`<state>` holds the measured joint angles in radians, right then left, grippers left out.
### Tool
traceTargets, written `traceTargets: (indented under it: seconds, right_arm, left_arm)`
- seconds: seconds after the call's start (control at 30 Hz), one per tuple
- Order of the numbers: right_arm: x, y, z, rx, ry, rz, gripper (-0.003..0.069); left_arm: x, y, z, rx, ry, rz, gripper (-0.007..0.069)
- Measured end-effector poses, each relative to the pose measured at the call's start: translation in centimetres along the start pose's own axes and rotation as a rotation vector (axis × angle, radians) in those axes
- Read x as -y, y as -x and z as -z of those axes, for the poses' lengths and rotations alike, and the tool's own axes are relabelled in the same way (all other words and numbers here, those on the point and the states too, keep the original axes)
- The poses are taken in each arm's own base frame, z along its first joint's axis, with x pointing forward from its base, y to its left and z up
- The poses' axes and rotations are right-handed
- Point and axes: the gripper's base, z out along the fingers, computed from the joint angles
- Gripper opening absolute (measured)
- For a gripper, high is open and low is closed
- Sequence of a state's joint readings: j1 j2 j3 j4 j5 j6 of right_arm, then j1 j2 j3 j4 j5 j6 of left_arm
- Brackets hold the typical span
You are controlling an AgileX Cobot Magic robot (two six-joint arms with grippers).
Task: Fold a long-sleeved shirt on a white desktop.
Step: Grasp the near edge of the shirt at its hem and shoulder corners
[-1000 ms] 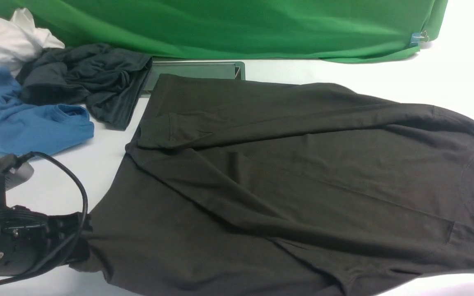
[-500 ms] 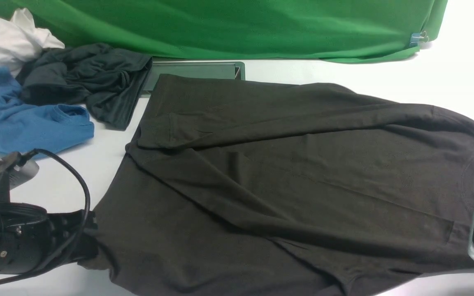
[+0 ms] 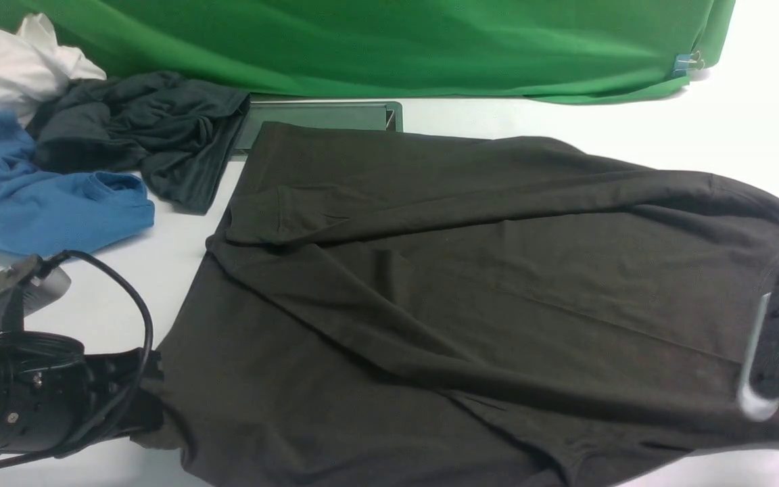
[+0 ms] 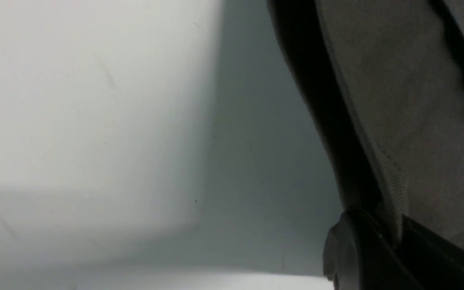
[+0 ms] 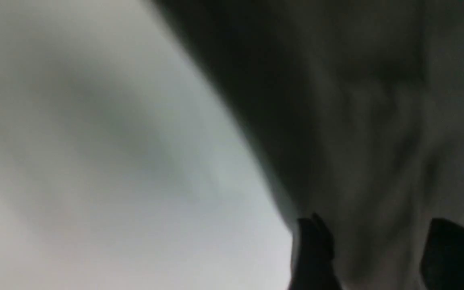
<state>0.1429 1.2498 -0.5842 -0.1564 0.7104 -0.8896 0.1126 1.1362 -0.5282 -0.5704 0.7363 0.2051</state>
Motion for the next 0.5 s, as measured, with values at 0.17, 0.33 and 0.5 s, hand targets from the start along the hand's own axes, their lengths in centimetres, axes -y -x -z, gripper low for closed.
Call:
traceTargets:
  seconds: [0.17, 0.33, 0.5]
  right_arm:
    - [-1.2, 1.7, 0.8, 0.039, -0.014, 0.147, 0.0338]
    - [-1.3, 2.0, 0.2, 0.023, -0.002, 0.165, 0.0303]
    - [-1.2, 2.4, -1.5, -0.011, 0.048, 0.178, 0.03]
  left_arm:
    - [0.0, 0.0, 0.0, 0.0, 0.0, 0.001, 0.0027]
    - [0.0, 0.0, 0.0, -0.001, -0.001, -0.001, 0.0027]
    - [0.0, 0.0, 0.0, -0.001, -0.001, -0.001, 0.0027]
